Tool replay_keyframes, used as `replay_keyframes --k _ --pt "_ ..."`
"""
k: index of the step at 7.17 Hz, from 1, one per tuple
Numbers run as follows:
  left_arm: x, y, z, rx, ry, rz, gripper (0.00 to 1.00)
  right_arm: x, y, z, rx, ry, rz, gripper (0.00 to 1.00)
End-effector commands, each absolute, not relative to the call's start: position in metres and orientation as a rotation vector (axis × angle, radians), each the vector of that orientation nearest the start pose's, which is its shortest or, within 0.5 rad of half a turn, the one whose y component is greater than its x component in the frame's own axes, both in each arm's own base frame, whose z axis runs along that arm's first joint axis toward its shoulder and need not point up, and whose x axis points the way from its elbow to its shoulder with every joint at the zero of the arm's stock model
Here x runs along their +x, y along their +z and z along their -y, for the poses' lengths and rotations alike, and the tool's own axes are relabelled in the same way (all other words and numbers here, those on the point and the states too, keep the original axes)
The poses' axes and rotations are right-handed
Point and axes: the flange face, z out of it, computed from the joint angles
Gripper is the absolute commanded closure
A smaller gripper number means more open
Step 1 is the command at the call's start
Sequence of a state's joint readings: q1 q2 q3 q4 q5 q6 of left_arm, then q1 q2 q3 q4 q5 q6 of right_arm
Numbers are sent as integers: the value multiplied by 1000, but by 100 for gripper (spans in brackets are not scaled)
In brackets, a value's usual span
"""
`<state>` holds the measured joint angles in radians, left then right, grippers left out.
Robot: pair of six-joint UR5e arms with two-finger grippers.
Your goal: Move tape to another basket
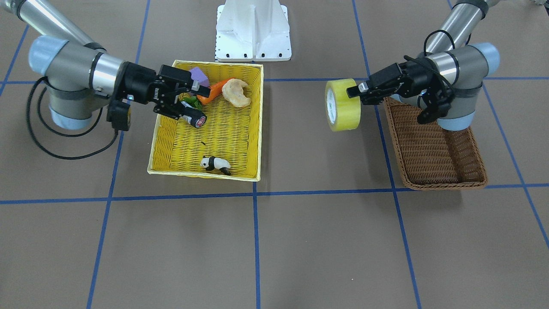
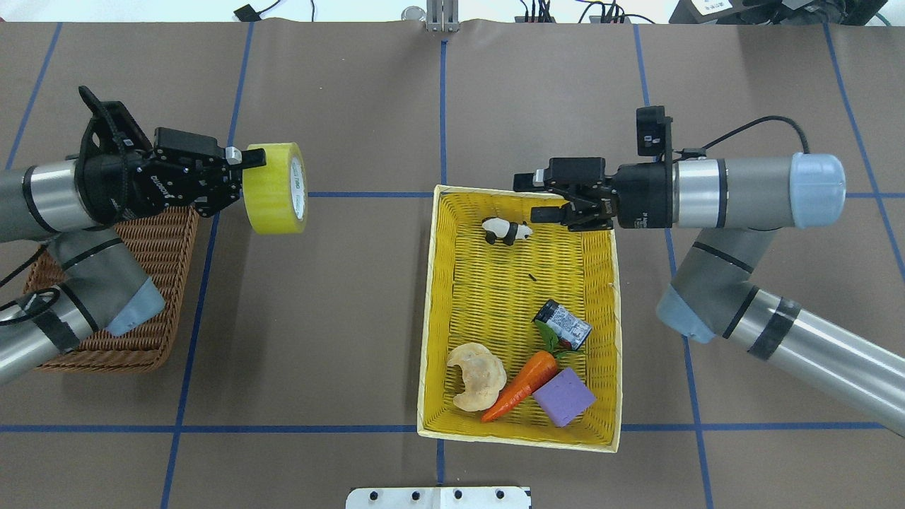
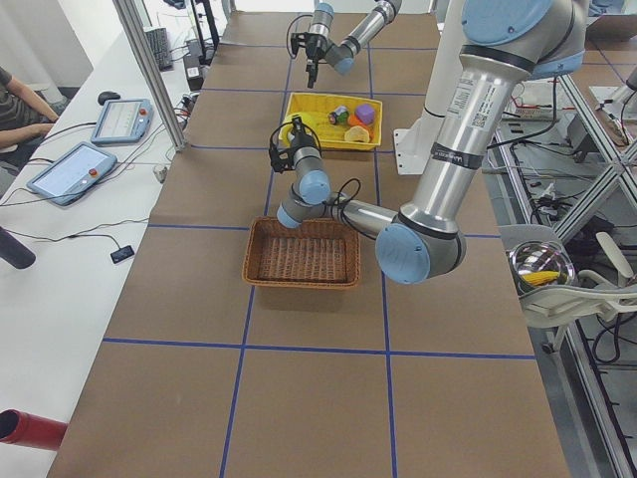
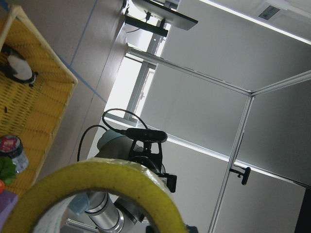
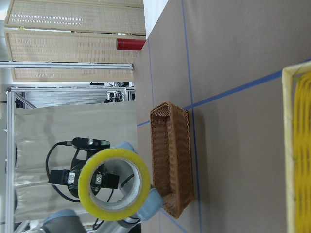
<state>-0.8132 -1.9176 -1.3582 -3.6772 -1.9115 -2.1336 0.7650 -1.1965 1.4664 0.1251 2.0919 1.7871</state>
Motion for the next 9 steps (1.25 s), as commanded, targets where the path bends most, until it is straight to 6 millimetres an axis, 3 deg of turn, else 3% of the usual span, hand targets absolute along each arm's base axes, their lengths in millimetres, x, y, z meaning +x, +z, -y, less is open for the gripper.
replay_keyframes --k 1,2,3,4,5,7,8,9 --pt "269 434 489 347 -459 -1902 100 -287 426 466 394 119 1692 0" --pt "247 449 510 403 -470 -1755 100 -249 464 476 492 116 1556 0" --pt "208 449 536 431 -452 -1618 100 -222 505 478 535 79 1394 0" --pt "172 438 554 448 -417 -1487 100 -199 529 485 568 49 1264 0" --pt "159 429 552 456 -378 -1368 100 -170 544 498 582 13 1152 0" --pt "151 399 529 393 -318 -1161 100 -120 571 521 548 -106 981 0" --pt "150 396 525 353 -275 -1066 100 -94 580 529 502 -134 939 0" --pt "158 407 525 290 -247 -990 100 -75 592 535 486 -192 875 0"
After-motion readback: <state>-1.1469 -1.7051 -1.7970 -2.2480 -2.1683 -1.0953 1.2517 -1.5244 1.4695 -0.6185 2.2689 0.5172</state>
